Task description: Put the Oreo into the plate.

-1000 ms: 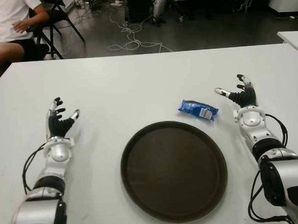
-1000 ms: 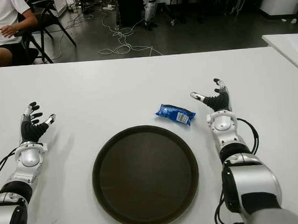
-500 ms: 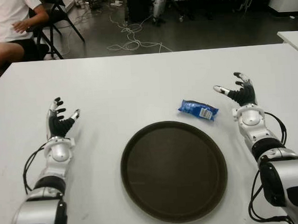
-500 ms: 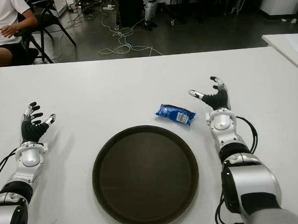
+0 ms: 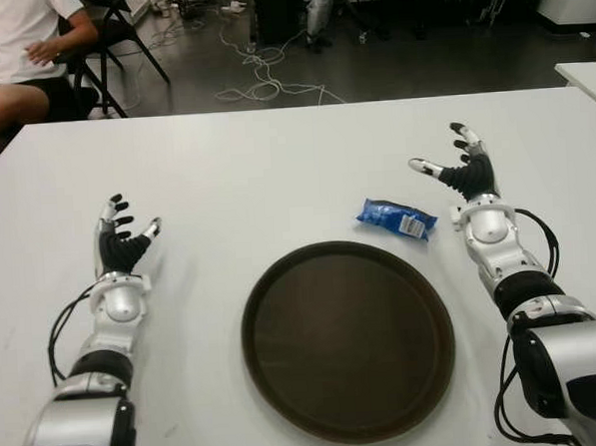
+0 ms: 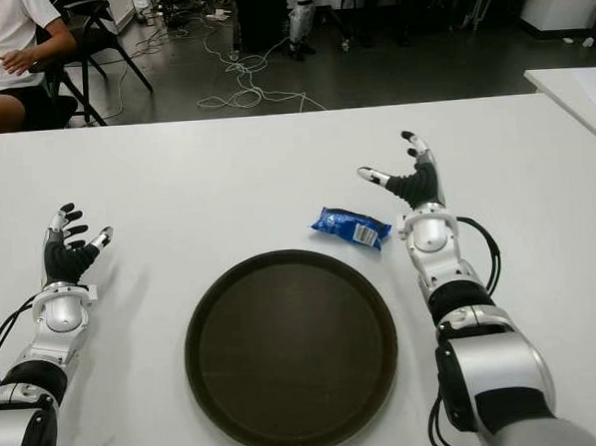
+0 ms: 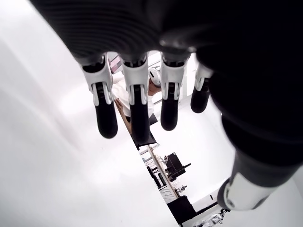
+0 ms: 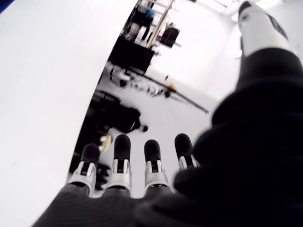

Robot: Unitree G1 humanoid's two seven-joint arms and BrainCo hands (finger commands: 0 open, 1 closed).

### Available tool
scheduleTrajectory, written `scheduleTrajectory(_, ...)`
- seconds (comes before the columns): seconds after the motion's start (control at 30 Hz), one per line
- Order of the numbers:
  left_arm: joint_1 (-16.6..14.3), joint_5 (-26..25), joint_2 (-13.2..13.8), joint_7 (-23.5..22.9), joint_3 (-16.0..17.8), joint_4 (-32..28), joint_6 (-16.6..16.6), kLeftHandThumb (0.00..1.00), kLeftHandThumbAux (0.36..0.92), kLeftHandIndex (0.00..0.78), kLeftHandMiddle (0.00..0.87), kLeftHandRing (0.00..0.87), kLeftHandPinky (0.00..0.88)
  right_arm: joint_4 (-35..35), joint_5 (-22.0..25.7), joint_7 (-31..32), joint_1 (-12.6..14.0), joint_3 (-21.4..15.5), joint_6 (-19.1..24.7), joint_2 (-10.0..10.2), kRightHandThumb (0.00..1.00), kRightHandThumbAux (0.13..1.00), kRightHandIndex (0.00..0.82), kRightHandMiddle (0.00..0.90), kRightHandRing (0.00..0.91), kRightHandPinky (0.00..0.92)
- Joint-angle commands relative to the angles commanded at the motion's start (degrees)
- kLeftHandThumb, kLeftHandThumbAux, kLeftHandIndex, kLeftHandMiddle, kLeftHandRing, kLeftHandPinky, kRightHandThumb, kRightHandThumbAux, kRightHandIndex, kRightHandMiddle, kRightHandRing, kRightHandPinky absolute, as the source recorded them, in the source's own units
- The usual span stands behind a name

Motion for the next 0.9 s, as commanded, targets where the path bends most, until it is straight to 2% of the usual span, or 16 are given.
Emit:
scheduleTrajectory(0.47,0.12,0.24,-0.14,0.2,-0.23,-0.29,-0.13,0.221,0.724,0.095,0.165,0.189,0.202,-6.54,-4.14,4.31,1.43,4.43,1.9,-1.05,0.0,0.75,0.111,0.081,0.059,0.035)
scheduleTrajectory(0.63,0.16,-0.18,-0.3,-0.23,0.03,-0.39,-0.41,0.214,0.725,0.092,0.162,0.185,0.196,-7.61,-4.37,5.87,1.73,4.71,1.93,-1.27,0.0,0.734,0.106,0.073,0.049,0.029)
scheduleTrajectory(0.8,0.16,-0.3,-0.38,-0.24,0.09,-0.44,-0.46,0.213,0.716,0.093,0.174,0.198,0.235,-8.12,-4.54,6.47,1.72,4.97,2.36,-1.15,0.0,0.707,0.099,0.065,0.04,0.027)
scheduleTrajectory(0.9,-0.02,0.24,-0.17,0.2,-0.28,-0.21,-0.03,0.223,0.713,0.097,0.177,0.203,0.237,-7.55,-5.73,5.93,1.05,5.85,3.66,-0.99,0.0,0.687,0.093,0.062,0.043,0.034)
